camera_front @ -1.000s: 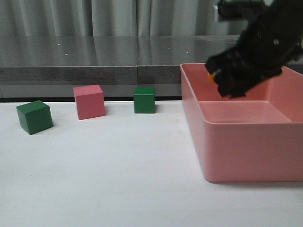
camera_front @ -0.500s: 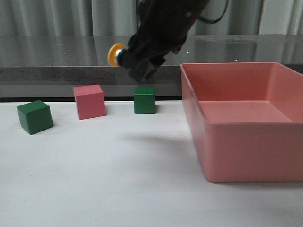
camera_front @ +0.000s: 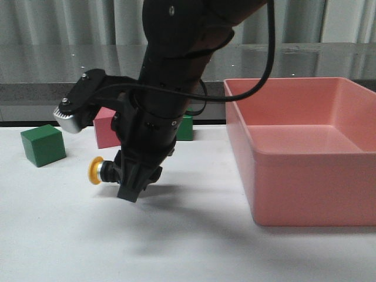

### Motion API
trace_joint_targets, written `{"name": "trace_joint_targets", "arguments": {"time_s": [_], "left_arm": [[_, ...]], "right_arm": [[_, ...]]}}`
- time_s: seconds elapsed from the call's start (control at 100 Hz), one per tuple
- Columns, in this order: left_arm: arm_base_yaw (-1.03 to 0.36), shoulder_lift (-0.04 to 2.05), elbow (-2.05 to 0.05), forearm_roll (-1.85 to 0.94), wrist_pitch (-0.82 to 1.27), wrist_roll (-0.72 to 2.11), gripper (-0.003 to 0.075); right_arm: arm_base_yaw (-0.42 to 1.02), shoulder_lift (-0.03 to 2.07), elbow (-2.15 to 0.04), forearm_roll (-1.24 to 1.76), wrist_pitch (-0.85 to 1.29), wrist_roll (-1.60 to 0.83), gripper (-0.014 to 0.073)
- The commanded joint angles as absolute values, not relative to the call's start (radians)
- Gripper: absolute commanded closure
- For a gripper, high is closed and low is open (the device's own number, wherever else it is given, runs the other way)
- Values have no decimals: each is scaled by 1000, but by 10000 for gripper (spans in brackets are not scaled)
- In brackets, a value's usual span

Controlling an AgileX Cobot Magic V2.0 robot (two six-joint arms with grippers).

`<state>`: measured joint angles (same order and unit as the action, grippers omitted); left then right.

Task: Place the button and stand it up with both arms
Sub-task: 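Lower the button onto the table and open the right gripper, then withdraw the right gripper away from the button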

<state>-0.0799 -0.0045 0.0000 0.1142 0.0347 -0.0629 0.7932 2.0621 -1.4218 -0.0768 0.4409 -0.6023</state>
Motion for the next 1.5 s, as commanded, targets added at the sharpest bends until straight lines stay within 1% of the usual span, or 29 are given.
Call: {"name": "trace_joint_targets", "arguments": {"time_s": [0.0, 0.03, 0.1, 0.17, 0.22, 0.27, 0.32, 0.43, 0.61, 0.68, 0.75, 0.8, 0.82, 0.87, 0.89, 0.92, 0.97, 1.01, 1.08, 1.21, 1.36, 1.49], "left_arm": [[-80, -34, 46, 105, -46, -72, 740], [-80, -34, 46, 105, -46, -72, 740], [-80, -34, 46, 105, -46, -72, 739], [-80, -34, 46, 105, -46, -72, 740], [-80, -34, 46, 105, -46, -72, 740], [-80, -34, 46, 105, -46, -72, 739], [-80, -34, 46, 105, -46, -72, 740], [-80, -34, 46, 105, -46, -72, 740], [-80, -34, 46, 105, -46, -72, 740], [-80, -34, 46, 105, -46, -72, 740], [-80, -34, 46, 105, -46, -72, 740], [-80, -34, 46, 105, -46, -72, 740], [-80, -34, 46, 105, -46, -72, 740], [-80, -34, 46, 105, -46, -72, 740], [-80, -34, 46, 105, -46, -72, 739], [-80, -34, 46, 105, -46, -72, 740], [-80, -34, 46, 105, -46, -72, 740], [-80, -34, 46, 105, -46, -72, 740], [-80, -34, 46, 110, -44, -67, 740], [-80, -34, 46, 164, -14, -60, 740], [-80, -34, 46, 164, -12, -60, 740], [-80, -34, 46, 164, -12, -60, 740]], "right_arm": [[795, 2006, -1456, -78, 391, -616, 438], [795, 2006, -1456, -77, 390, -616, 399], [795, 2008, -1456, -74, 389, -616, 277], [795, 2008, -1456, -74, 389, -616, 134], [795, 2008, -1456, -74, 388, -616, 66], [795, 2008, -1456, -74, 387, -616, 23], [795, 2005, -1456, -74, 389, -616, 7], [795, 1978, -1471, -74, 421, -616, 14], [792, 1866, -1563, -74, 610, -543, 17], [786, 1813, -1606, -75, 710, -493, 54], [776, 1760, -1641, -79, 798, -444, 154], [762, 1719, -1654, -83, 845, -409, 272], [755, 1701, -1656, -83, 861, -395, 305], [736, 1656, -1656, -83, 890, -365, 445], [726, 1637, -1656, -83, 904, -354, 480], [713, 1612, -1656, -83, 922, -340, 565], [686, 1569, -1656, -83, 954, -316, 671], [658, 1531, -1655, -83, 980, -293, 655], [607, 1465, -1645, -83, 1009, -252, 654], [507, 1311, -1565, -85, 991, -189, 654], [404, 1098, -1334, -111, 886, -115, 654], [358, 898, -1097, -172, 761, -36, 654]]}}
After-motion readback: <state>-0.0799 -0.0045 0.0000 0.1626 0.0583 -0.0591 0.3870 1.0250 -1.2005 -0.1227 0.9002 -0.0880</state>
